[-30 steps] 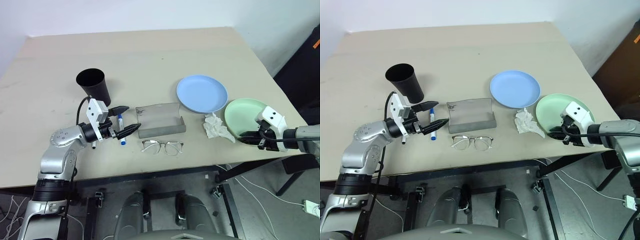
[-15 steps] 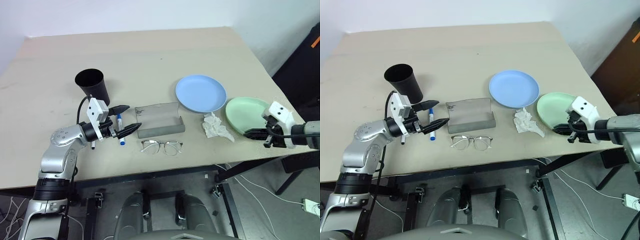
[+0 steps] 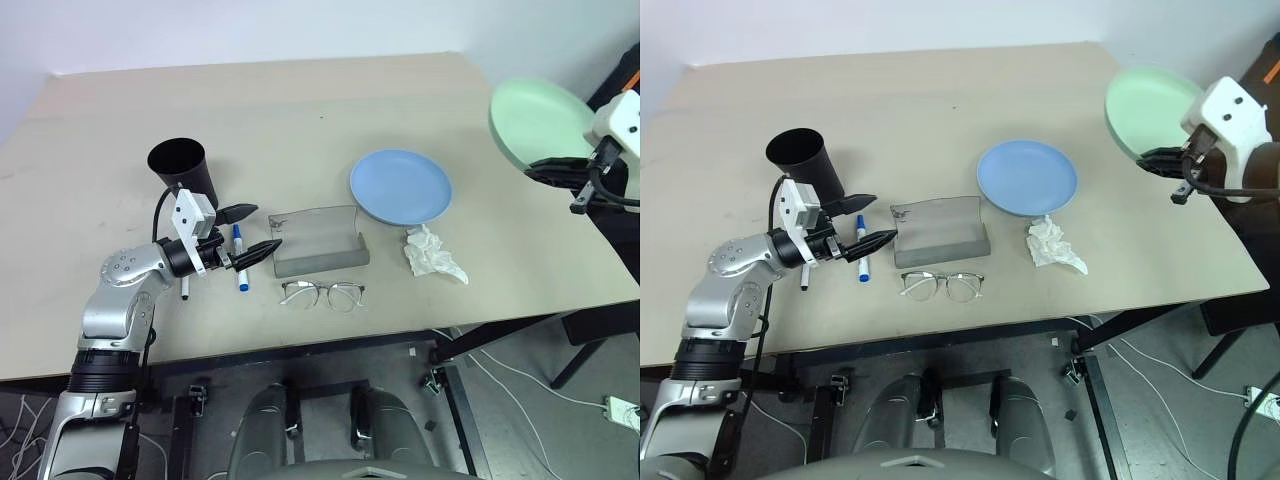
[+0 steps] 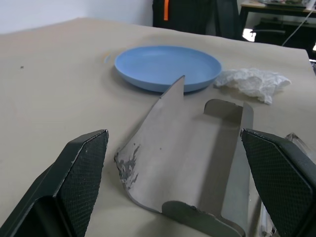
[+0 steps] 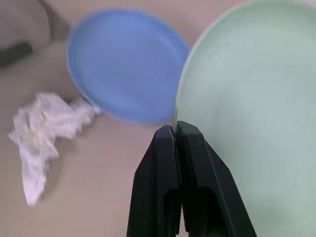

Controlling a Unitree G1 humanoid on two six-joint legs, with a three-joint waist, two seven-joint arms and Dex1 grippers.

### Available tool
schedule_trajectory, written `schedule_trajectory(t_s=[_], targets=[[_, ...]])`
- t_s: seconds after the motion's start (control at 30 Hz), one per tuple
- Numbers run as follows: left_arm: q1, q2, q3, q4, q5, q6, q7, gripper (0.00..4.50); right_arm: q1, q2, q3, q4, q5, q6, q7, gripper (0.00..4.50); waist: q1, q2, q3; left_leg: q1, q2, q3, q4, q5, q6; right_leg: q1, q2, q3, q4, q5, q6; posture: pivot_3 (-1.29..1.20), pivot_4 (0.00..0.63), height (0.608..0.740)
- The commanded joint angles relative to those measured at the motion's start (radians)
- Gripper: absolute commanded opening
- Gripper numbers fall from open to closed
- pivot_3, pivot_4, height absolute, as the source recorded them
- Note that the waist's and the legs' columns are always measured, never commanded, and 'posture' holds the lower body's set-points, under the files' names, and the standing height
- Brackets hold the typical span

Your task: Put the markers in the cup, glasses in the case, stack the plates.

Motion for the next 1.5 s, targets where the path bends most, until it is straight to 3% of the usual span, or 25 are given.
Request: schedule_trajectory(t_s=[0.03, 0.5, 0.83, 0.97, 1.3, 1.5], targets=[[-0.012, 0.005, 0.008, -0.026, -0.005, -0.007, 0.004, 4.5, -0.099, 0.08, 0.071, 0.021, -0.022, -0.057, 0.025, 0.03, -0.003, 0.0, 0.0, 0.0, 0.0, 0.0, 0.0, 0.0, 0.0, 0.0, 0.0, 0.0, 0.0, 0.0, 0.0, 0.0, 0.15, 0.715], [0.007, -0.002, 0.01, -0.062, -0.005, -0.003, 0.04, 4.5, -0.298, 0.353, 0.347, 0.4, -0.265, -0.301, 0.119, 0.03, 0.002, 0.0, 0.0, -0.001, 0.0, 0.001, 0.004, 0.0, 0.0, 0.0, -0.001, 0.0, 0.006, 0.0, 0.0, 0.0, 0.15, 0.715], [0.012, -0.005, 0.019, -0.098, -0.025, 0.008, 0.063, 4.5, -0.277, 0.42, 0.35, 0.442, -0.306, -0.326, 0.121, 0.03, 0.001, 0.0, 0.0, -0.001, 0.002, 0.001, 0.01, 0.0, 0.0, -0.002, -0.001, 0.0, 0.014, 0.0, 0.0, 0.0, 0.15, 0.715], [0.01, 0.001, 0.017, -0.115, -0.024, 0.022, 0.073, 4.5, -0.278, 0.428, 0.357, 0.438, -0.325, -0.344, 0.116, 1.0, 0.001, 0.001, 0.0, -0.001, 0.003, 0.002, 0.009, 0.0, 0.0, -0.002, 0.0, 0.0, 0.014, 0.001, -0.001, 0.0, 0.15, 0.715], [0.002, 0.004, 0.022, -0.086, -0.018, 0.007, 0.058, 4.5, -0.3, 0.455, 0.349, 0.505, -0.386, -0.416, 0.031, 4.4, -0.001, 0.0, 0.0, -0.001, 0.003, 0.004, 0.008, 0.0, 0.0, -0.005, 0.0, 0.002, 0.014, 0.001, -0.001, 0.0, 0.15, 0.715], [0.0, 0.003, 0.021, -0.081, -0.016, 0.004, 0.055, 4.5, -0.304, 0.443, 0.286, 0.437, -0.301, -0.345, 0.074, 4.46, 0.0, 0.001, 0.0, -0.001, 0.003, 0.005, 0.008, 0.0, 0.0, -0.005, 0.0, 0.002, 0.014, 0.001, -0.001, 0.0, 0.15, 0.715]])
